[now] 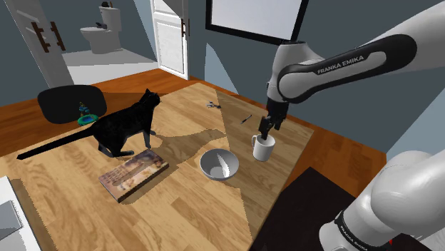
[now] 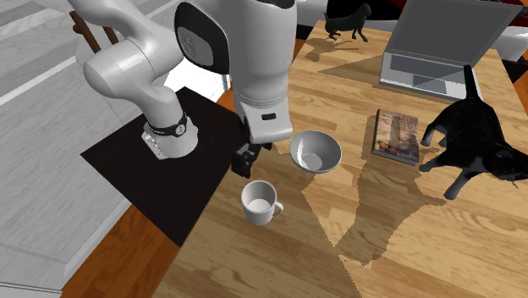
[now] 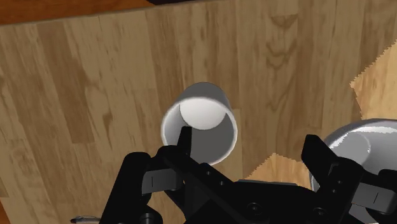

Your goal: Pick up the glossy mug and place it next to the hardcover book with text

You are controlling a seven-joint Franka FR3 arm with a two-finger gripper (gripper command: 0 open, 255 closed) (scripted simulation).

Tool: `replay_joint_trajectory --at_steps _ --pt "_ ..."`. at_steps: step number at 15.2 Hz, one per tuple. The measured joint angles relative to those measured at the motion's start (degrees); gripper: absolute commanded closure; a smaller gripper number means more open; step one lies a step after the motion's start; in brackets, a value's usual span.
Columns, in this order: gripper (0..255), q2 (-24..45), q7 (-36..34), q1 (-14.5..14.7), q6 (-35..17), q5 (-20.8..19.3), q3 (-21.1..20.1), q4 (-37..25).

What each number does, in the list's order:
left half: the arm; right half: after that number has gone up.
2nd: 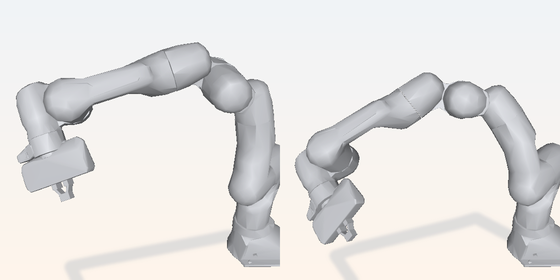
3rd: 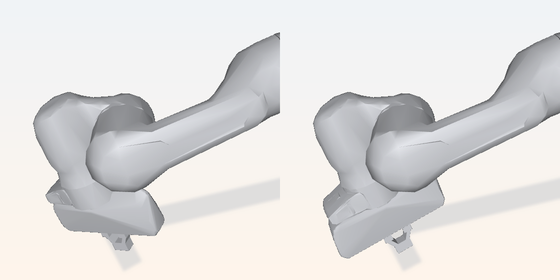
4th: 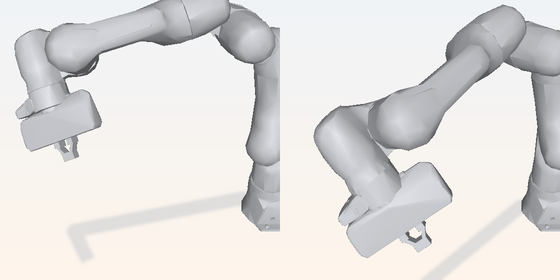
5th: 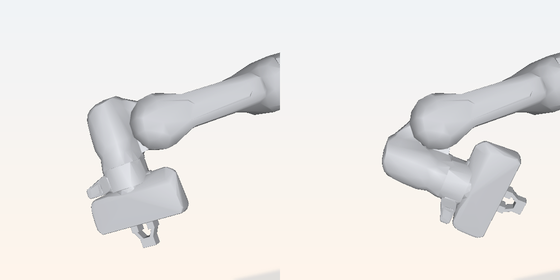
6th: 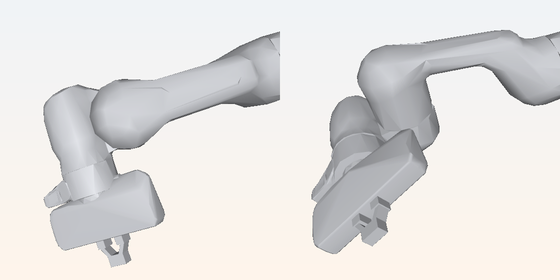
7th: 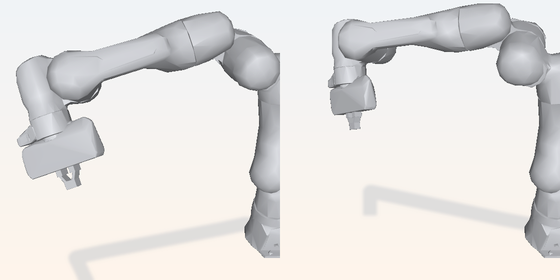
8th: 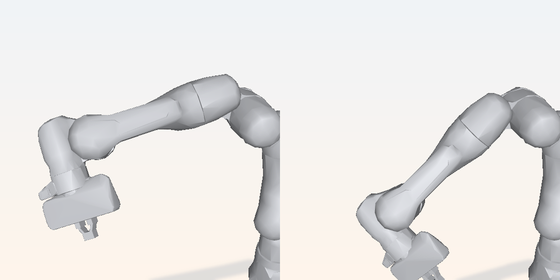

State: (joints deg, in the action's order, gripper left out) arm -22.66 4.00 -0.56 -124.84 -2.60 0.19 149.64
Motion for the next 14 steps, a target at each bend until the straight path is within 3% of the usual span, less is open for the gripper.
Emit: replay_joint_trajectory --at_steps 6,14 --pt "0 12.0 -2.66 -0.26 -11.7 -1.71 -0.99 -0.43" --pt "0 17.82 -3.19 -0.71 -18.65 -2.7 -0.77 0.61"
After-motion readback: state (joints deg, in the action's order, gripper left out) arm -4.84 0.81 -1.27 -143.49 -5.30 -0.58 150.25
